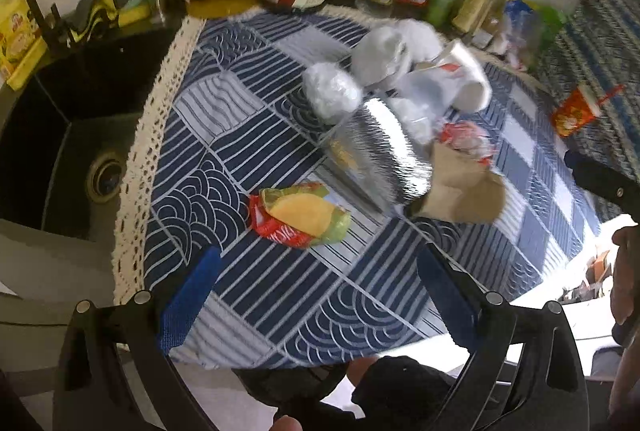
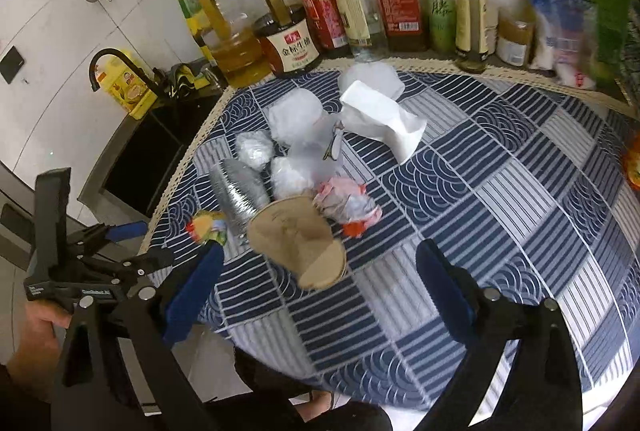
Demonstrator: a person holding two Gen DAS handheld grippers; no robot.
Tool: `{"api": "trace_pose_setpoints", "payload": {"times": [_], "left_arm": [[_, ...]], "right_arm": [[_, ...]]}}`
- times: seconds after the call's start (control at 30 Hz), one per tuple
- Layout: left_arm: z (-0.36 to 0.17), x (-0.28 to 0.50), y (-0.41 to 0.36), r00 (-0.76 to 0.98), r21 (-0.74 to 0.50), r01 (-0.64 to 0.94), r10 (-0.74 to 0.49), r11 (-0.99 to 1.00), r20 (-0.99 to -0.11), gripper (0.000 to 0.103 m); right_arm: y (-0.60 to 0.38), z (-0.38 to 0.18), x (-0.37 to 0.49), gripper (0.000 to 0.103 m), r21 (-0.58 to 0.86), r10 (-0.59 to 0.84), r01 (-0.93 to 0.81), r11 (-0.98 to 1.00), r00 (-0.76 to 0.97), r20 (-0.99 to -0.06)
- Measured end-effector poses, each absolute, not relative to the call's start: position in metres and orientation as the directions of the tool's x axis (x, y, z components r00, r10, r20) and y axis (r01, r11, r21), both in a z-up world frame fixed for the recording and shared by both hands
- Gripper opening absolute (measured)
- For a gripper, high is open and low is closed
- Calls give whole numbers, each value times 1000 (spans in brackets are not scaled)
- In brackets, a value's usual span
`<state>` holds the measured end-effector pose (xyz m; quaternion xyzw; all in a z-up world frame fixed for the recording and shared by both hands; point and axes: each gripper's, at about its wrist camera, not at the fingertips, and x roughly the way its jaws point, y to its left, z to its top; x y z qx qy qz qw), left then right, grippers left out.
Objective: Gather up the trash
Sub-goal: 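Grasp the crumpled red wrapper with the right tool while the left tool grasps the yellow chip bag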
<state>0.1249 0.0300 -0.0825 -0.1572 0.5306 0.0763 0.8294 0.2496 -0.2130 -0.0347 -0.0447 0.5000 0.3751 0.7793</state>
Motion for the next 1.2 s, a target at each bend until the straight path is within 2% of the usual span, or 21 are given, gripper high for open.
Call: {"api": "trace_pose_setpoints", "payload": {"times": [0.2,0.27,0.33,0.5,0.6,0.67,0.73,0.8,1.03,1.2], "left_arm": [[-107,145,37,364,-160,-321,-34,934,-931,95],[-114,150,39,349,-159,-328,-38,931,-936,94],[-117,153,42,337,-154,-343,-32,927,-941,88],[-128,161,50,306,-148,-369,-30,918,-952,88],[-130,165,48,300,-142,-366,-28,920,-954,88],[-131,169,48,297,-132,-365,-19,922,-955,80],[-132,170,47,290,-126,-364,-16,923,-957,79],[-134,170,49,287,-116,-384,-1,916,-958,71],[-134,173,49,292,-114,-376,1,920,-956,70],[-132,171,49,299,-118,-373,-1,920,-954,68]], "right_arm": [[-196,-62,286,86,316,519,-643,698,150,-842],[-192,-70,294,79,320,516,-647,692,132,-846],[-186,-79,303,78,334,511,-647,685,100,-854],[-175,-95,317,77,337,497,-657,674,66,-865],[-170,-101,321,67,348,493,-659,667,41,-869],[-169,-105,323,67,357,494,-658,663,26,-869],[-168,-108,324,64,371,498,-654,660,10,-867],[-166,-112,325,60,377,497,-654,656,-2,-868],[-164,-118,327,44,400,508,-650,646,-24,-861],[-164,-116,324,43,401,515,-648,648,-17,-857]]}}
